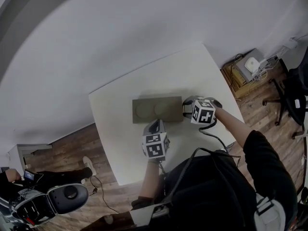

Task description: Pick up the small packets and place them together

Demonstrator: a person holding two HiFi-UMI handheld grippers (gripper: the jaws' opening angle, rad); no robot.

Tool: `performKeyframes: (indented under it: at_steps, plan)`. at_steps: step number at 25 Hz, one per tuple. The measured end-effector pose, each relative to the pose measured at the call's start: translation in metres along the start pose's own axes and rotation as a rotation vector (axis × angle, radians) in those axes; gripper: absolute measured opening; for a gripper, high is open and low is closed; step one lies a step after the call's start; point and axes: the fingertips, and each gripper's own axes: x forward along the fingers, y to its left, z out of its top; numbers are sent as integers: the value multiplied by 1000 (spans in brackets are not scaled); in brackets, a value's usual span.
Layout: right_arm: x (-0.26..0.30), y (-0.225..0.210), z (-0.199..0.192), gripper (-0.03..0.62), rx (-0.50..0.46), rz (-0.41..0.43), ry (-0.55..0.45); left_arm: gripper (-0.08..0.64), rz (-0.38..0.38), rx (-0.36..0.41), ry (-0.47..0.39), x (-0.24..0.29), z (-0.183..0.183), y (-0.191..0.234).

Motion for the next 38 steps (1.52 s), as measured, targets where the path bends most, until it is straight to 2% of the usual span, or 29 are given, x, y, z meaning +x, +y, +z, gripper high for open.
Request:
performKeyframes:
  at_steps: [3, 14, 38]
  plan:
    - [2, 2, -1, 167, -6, 15, 12, -3, 4, -31, -9, 3, -4, 4]
    - [-4, -3, -6, 164, -17, 28, 45, -3, 2, -33, 10, 4, 1, 2]
    - [-56, 8, -95, 164, 10, 19, 144, -3, 11, -36, 18, -5, -8, -4]
